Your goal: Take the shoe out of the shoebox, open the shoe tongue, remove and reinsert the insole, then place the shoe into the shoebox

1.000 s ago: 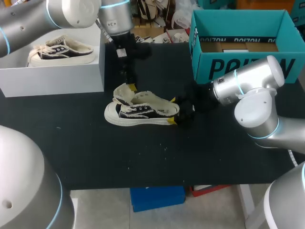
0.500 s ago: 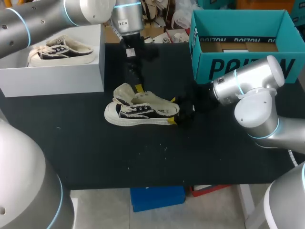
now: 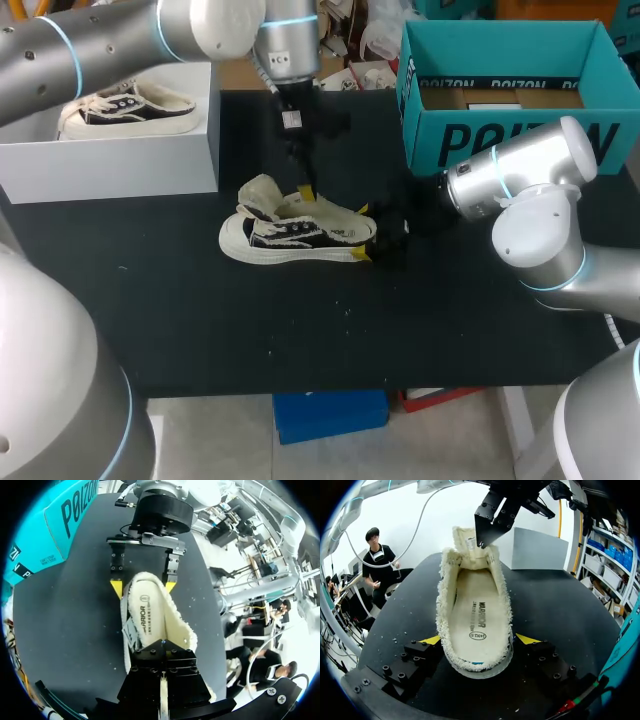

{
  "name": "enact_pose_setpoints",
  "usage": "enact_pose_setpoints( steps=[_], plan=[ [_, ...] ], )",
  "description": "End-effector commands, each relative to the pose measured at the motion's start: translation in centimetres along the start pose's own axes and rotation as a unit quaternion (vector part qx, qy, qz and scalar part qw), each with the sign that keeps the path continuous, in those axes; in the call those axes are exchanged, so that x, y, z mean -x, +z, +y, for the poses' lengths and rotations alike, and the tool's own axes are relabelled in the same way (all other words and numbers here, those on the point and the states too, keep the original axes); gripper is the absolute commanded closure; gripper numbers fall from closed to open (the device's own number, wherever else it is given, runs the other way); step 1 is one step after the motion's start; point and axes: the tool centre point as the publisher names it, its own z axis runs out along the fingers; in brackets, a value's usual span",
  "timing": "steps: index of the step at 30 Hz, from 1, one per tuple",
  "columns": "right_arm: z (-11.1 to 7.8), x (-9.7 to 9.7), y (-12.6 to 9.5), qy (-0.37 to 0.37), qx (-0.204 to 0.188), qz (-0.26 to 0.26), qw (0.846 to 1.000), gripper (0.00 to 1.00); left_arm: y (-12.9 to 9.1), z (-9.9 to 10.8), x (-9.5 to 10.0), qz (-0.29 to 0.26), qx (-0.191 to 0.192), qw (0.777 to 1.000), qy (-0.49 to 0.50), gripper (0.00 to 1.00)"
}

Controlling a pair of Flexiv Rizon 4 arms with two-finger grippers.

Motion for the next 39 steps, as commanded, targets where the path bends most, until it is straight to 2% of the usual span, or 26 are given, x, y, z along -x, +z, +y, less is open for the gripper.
enact_pose_setpoints(
  steps=[1,13,14,21,39],
  plan=[
    [0.1,0.0,0.0,0.001,-0.001,-0.001,1.000,1.00,0.4,0.3,-0.5,-0.011,-0.004,1.000,0.000,1.00],
    [0.1,0.0,0.0,0.001,-0.001,-0.001,1.000,1.00,0.2,0.3,-0.5,-0.014,-0.006,1.000,0.003,1.00],
    [0.1,0.0,0.0,0.001,-0.001,-0.001,1.000,1.00,0.1,0.3,-0.6,-0.026,0.010,1.000,-0.004,1.00],
    [0.1,0.0,0.0,0.001,-0.001,-0.001,1.000,1.00,1.6,0.0,-0.7,-0.038,0.033,0.999,-0.020,1.00],
    [0.1,0.0,0.0,0.001,-0.001,-0.001,1.000,1.00,4.7,1.1,-1.3,-0.018,0.026,0.999,-0.040,1.00]
  ],
)
